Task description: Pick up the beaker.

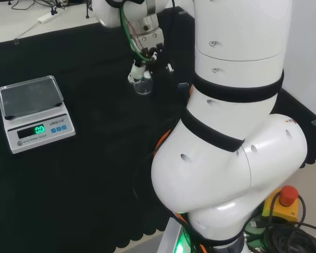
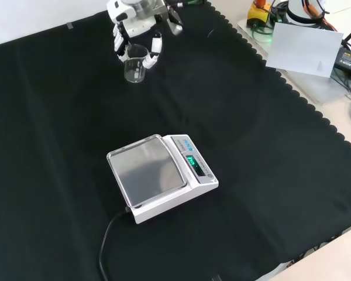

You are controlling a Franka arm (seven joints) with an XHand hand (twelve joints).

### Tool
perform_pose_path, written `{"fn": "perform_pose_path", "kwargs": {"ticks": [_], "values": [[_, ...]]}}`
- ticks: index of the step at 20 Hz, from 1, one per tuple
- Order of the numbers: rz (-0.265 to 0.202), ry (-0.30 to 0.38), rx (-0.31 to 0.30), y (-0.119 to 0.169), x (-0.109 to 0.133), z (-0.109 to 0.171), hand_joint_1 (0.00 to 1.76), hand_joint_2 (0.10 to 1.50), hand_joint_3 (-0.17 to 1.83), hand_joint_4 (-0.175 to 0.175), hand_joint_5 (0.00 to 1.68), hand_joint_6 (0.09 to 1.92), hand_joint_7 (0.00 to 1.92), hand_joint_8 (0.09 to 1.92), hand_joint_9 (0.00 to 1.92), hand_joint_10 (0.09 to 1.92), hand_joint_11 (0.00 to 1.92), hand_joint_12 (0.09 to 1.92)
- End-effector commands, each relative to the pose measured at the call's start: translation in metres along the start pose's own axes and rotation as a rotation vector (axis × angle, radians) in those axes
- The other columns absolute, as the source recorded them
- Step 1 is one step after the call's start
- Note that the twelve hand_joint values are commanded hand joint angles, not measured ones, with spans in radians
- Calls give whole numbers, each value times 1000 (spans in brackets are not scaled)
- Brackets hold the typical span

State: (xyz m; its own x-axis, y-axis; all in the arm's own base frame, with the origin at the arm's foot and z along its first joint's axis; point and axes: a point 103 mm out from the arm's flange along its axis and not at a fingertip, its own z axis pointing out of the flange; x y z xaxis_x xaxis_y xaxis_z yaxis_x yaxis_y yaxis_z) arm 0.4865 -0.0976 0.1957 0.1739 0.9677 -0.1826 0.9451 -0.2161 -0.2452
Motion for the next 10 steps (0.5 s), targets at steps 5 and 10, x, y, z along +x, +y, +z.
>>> {"fn": "perform_pose_path", "kwargs": {"ticks": [5,10], "values": [[-58,-24,-50,-28,26,-70,992,556,657,16,786,940,890,697,1067,719,861,1247],[-94,-25,-90,-46,57,-113,994,553,664,14,784,943,892,698,1070,719,878,1242]]}}
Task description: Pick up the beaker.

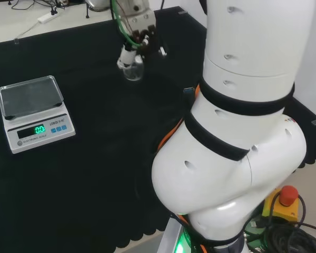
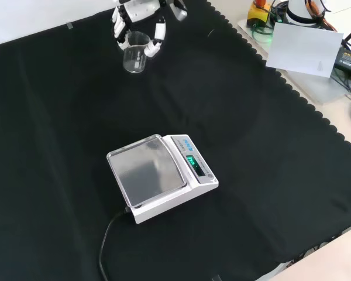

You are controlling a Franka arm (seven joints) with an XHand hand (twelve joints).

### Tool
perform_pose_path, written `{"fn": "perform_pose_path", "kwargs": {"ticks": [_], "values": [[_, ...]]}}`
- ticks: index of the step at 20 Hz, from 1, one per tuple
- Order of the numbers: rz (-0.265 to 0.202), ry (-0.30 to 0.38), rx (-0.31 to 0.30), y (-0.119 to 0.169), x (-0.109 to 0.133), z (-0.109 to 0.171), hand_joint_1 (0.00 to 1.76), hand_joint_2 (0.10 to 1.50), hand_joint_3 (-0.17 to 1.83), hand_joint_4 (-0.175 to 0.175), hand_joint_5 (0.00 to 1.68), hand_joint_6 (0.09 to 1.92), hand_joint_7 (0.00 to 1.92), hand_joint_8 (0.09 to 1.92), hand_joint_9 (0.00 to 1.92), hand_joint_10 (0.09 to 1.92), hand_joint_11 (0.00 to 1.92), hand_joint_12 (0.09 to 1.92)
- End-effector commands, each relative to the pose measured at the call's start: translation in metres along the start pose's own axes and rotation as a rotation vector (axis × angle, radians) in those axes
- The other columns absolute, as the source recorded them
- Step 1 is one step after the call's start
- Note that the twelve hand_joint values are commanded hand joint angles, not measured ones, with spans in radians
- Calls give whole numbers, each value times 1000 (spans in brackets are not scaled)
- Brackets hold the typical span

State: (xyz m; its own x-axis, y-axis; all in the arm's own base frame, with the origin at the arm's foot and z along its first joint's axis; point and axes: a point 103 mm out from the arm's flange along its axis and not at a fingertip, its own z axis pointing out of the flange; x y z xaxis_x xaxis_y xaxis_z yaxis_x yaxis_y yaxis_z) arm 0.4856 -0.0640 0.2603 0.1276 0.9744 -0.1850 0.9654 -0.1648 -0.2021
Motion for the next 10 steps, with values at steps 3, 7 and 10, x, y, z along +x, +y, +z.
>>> {"fn": "perform_pose_path", "kwargs": {"ticks": [3,7,10], "values": [[-75,-20,-61,-26,59,-71,995,551,667,13,782,944,894,699,1072,718,883,1239],[-126,-36,-87,-31,93,-91,996,550,670,13,780,945,898,699,1076,717,886,1237],[-168,-58,-104,-29,119,-102,998,549,671,12,780,945,903,699,1082,716,888,1236]]}}
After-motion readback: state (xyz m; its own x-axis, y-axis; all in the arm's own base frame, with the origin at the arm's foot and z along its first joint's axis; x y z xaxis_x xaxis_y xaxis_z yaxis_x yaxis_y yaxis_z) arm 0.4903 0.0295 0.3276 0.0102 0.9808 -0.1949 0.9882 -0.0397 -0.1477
